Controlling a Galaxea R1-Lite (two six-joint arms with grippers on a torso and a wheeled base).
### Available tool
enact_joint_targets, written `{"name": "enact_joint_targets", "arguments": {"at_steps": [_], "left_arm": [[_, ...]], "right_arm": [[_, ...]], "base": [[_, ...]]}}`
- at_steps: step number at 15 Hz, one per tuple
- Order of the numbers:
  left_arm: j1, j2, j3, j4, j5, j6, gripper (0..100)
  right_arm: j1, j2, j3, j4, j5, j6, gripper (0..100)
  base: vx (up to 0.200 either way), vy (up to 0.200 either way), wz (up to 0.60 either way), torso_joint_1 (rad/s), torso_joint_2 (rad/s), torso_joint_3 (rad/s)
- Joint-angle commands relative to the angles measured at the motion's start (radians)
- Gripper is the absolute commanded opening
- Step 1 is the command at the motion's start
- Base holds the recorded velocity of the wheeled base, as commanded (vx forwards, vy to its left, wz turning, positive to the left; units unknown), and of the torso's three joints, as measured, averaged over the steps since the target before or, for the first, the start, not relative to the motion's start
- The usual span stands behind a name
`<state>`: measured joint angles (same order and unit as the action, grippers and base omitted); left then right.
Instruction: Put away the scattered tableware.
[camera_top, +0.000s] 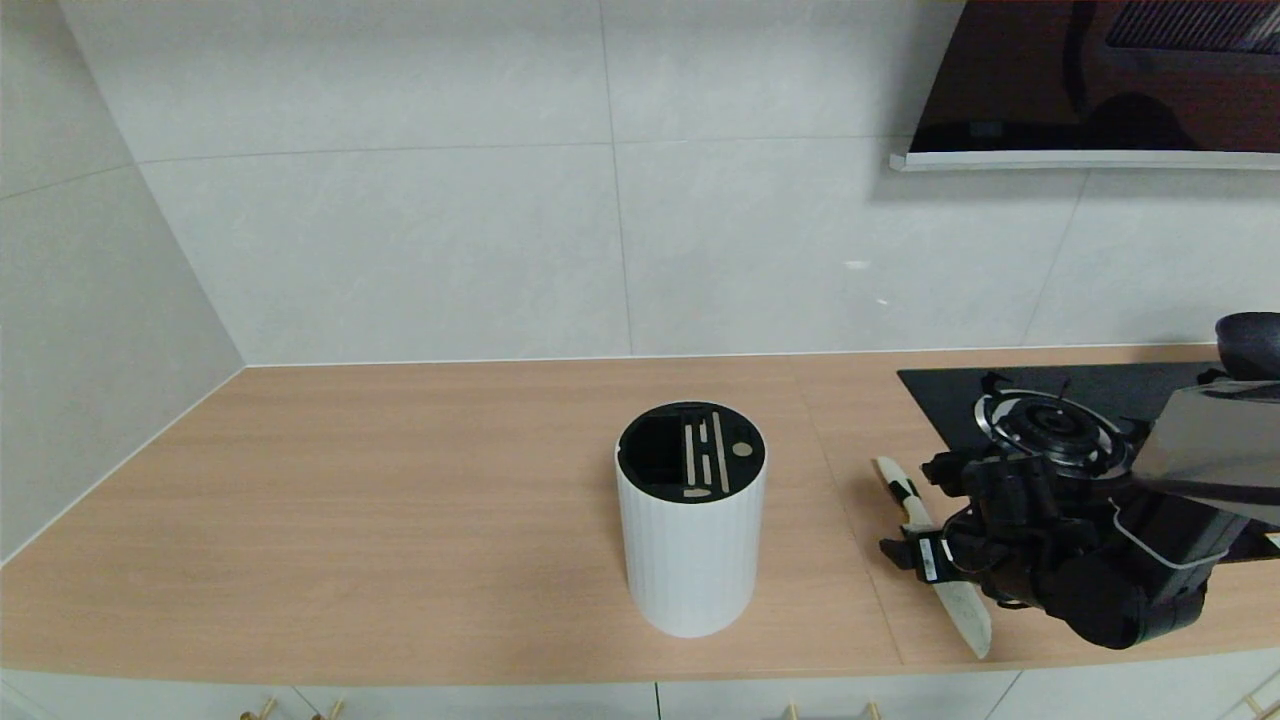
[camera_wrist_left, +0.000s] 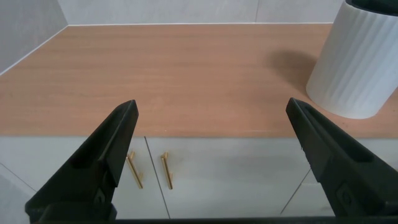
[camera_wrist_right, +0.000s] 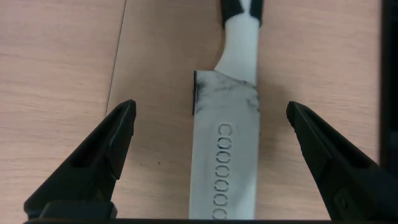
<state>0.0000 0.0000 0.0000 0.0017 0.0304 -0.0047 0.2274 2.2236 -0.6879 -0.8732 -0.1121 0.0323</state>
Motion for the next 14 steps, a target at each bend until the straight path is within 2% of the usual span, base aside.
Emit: {"name": "enact_joint_targets", "arguments": {"at_steps": [1,11,12,14], "left_arm": [[0.0,0.0,0.0,0.0,0.0,0.0,100],[0.0,0.0,0.0,0.0,0.0,0.0,100],[0.0,0.0,0.0,0.0,0.0,-0.001,100],[0.0,0.002,0.0,0.0,0.0,-0.001,100]], "right_arm": [[-0.007,0.008,-0.001,0.0,0.0,0.0,100],[-0.013,0.022,-0.01,-0.001,-0.001,0.0,100],[-0.014,0.027,-0.01,-0.001,-0.001,0.0,0],[-0.014,0.031,-0.01,-0.001,-0.001,0.0,0]], "base": [[0.0,0.0,0.0,0.0,0.0,0.0],[0.0,0.0,0.0,0.0,0.0,0.0],[0.0,0.0,0.0,0.0,0.0,0.0],[0.0,0.0,0.0,0.0,0.0,0.0]]}}
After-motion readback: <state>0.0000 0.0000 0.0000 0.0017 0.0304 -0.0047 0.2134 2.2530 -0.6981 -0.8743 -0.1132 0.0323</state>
